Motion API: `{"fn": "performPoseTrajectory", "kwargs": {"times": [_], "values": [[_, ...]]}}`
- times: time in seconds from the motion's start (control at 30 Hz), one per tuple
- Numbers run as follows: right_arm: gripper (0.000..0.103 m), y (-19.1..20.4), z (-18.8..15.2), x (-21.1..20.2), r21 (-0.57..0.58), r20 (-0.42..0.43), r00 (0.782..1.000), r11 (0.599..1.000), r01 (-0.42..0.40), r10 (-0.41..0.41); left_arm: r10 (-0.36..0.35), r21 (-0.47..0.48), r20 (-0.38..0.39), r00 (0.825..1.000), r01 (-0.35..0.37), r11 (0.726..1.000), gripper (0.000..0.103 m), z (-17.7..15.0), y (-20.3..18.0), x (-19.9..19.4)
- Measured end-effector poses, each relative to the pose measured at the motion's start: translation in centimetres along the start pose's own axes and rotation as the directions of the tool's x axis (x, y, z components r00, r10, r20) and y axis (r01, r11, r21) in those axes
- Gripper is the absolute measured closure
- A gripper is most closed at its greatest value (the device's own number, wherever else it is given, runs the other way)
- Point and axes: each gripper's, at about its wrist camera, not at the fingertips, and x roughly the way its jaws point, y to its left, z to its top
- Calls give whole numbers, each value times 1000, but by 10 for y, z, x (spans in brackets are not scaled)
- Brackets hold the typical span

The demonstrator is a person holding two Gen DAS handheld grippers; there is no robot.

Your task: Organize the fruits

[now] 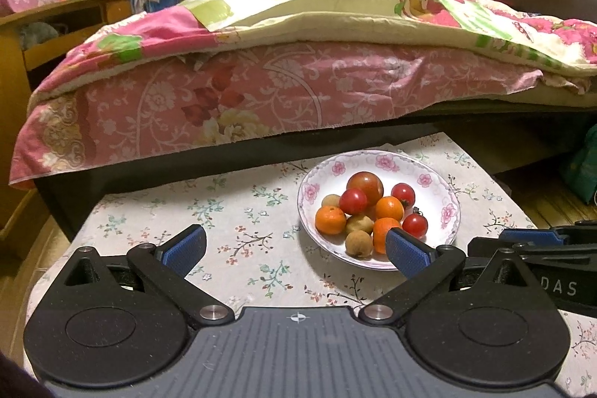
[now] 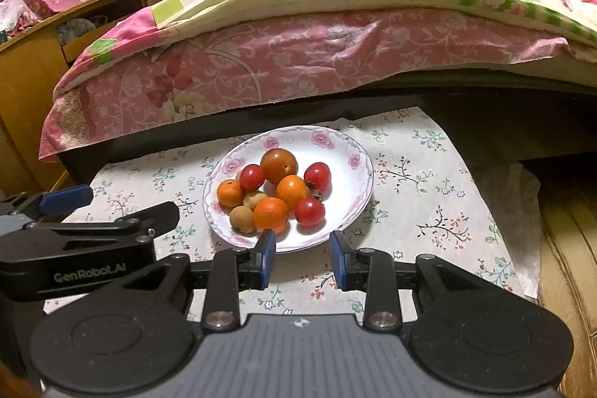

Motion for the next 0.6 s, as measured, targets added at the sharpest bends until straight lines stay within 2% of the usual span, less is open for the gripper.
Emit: {"fn": "performPoseTrajectory", "kwargs": {"times": [0.6], "values": [[71,17,-27,-30,-20,-2,1000,1000,-6,6,8,8,-1,1000,-8,1000,0,-24,10,-36]]}}
